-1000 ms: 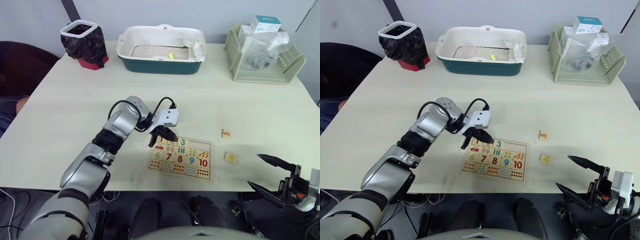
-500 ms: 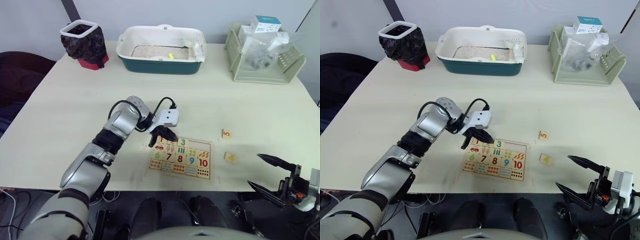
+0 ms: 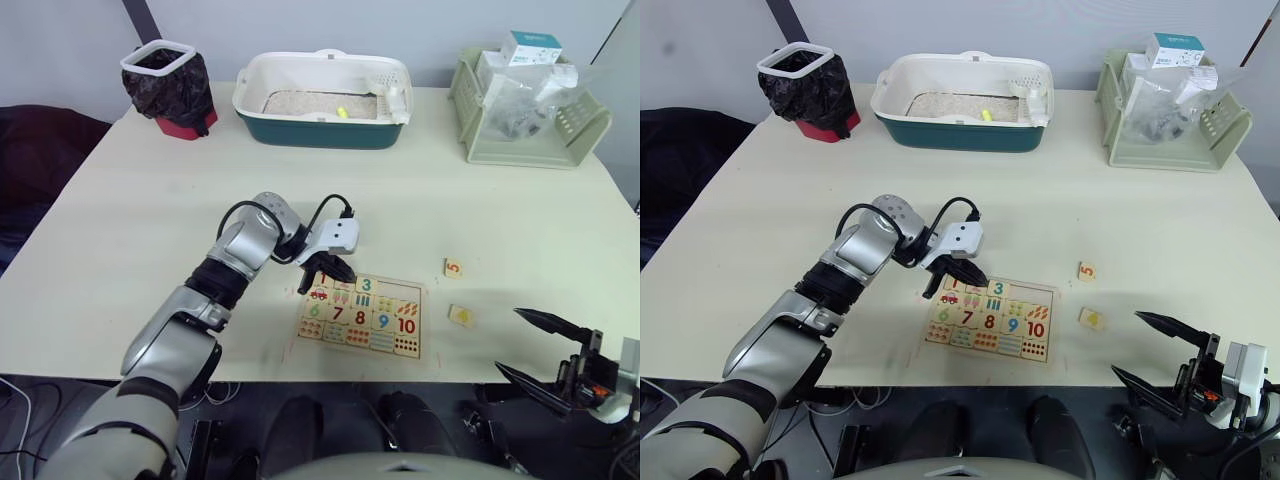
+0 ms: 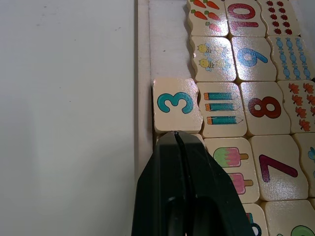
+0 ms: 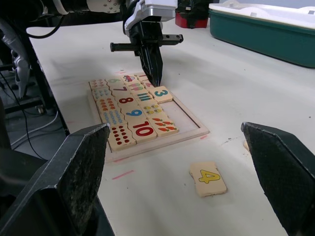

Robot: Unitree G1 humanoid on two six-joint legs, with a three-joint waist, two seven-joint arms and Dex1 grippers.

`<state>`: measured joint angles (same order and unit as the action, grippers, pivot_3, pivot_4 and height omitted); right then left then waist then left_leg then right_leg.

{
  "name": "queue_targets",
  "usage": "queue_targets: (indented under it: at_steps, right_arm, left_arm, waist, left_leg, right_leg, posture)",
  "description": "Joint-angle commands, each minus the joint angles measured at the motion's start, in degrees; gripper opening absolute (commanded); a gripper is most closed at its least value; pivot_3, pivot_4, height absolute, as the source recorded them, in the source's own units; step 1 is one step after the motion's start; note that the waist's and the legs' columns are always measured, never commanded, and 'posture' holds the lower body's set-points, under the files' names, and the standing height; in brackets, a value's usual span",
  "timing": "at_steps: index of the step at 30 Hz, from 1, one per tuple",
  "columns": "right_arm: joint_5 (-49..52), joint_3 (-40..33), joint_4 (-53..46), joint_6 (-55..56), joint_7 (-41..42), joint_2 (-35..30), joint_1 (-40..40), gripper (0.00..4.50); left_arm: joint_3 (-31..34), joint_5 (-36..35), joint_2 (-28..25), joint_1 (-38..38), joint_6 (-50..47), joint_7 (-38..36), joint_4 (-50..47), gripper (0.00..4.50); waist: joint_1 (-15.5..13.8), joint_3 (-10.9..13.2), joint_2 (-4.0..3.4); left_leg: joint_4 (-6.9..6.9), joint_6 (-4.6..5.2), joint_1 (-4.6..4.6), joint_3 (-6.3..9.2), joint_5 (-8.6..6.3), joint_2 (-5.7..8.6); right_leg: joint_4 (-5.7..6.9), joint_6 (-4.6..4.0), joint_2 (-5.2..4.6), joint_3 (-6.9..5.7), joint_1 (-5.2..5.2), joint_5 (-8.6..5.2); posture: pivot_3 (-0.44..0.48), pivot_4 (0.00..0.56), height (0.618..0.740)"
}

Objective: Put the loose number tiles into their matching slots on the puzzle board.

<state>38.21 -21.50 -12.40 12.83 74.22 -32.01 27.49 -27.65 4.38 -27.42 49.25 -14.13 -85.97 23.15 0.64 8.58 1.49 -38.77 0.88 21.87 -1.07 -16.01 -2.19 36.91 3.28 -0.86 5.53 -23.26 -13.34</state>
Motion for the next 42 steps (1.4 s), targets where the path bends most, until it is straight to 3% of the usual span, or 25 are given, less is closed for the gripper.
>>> queue_targets:
  at_steps: [1, 16, 23, 32, 38, 41, 42]
  right_arm:
    - [0.2, -1.1, -0.6, 1.1, 0.0, 0.1, 0.2, 4.5]
    - [0.0, -0.7, -0.3, 1.2, 0.2, 0.6, 0.1, 4.5]
    - [0.2, -0.3, 0.0, 0.9, 0.2, 0.7, -0.6, 4.5]
    - [-0.3, -0.6, 1.1, -2.3, -5.0, 0.8, -2.5, 4.5]
    - [0.0, -1.7, 1.6, -5.2, -7.6, 0.0, -2.9, 4.5]
    - [0.4, -2.2, 1.5, -6.5, -8.0, -0.4, -2.7, 4.5]
    - [0.5, -2.3, 1.5, -6.7, -8.0, -0.4, -2.7, 4.5]
  left_arm:
    - [-0.8, 0.7, -0.3, -0.5, 0.4, -0.1, -0.9, 0.04]
    - [3.3, -5.6, -3.8, -1.6, -4.0, -3.5, -6.7, 0.04]
    - [9.3, -12.6, -5.4, -3.6, -10.0, -2.4, -11.5, 0.04]
    - [24.3, -19.8, -5.0, -11.7, -9.4, 11.8, -14.1, 0.04]
    - [32.1, -25.4, -7.4, -20.4, -11.0, 15.7, -19.3, 0.04]
    - [35.7, -27.5, -9.0, -25.7, -10.9, 17.3, -22.1, 0.85]
    - [36.1, -28.1, -9.3, -26.6, -11.0, 17.6, -22.8, 1.3]
  waist:
    - [0.0, 0.0, 0.0]
    - [0.1, 0.0, 0.0]
    - [0.0, 0.0, -0.01]
    - [0.1, 0.0, -0.02]
    - [0.1, 0.0, -0.05]
    - [0.1, 0.0, -0.05]
    - [0.0, 0.0, -0.04]
  left_leg:
    - [0.0, 0.0, 0.0, 0.0, 0.0, 0.0]
    - [0.0, 0.0, 0.01, 0.0, 0.0, -0.01]
    - [0.0, 0.0, 0.0, 0.01, 0.0, -0.01]
    - [0.0, 0.0, -0.04, 0.03, 0.0, -0.03]
    - [-0.02, 0.0, -0.04, 0.02, 0.0, -0.04]
    - [-0.01, 0.0, -0.02, 0.03, 0.0, -0.04]
    - [-0.01, 0.0, -0.02, 0.02, 0.0, -0.04]
  right_leg:
    - [0.0, 0.0, 0.0, 0.0, 0.0, 0.0]
    - [0.0, 0.0, 0.0, 0.0, -0.01, 0.0]
    - [0.0, 0.0, 0.0, -0.01, -0.01, 0.0]
    - [0.06, 0.0, -0.01, -0.02, 0.0, 0.0]
    - [0.1, 0.0, -0.02, -0.03, -0.02, 0.0]
    - [0.08, 0.0, -0.04, -0.05, -0.02, 0.0]
    - [0.08, 0.0, -0.04, -0.05, -0.02, 0.0]
  posture:
    - [0.0, 0.15, 0.74]
    - [0.0, 0.15, 0.74]
    - [0.0, 0.15, 0.74]
    - [0.0, 0.15, 0.74]
    - [0.0, 0.15, 0.74]
    - [0.0, 0.15, 0.74]
    - [0.0, 0.15, 0.74]
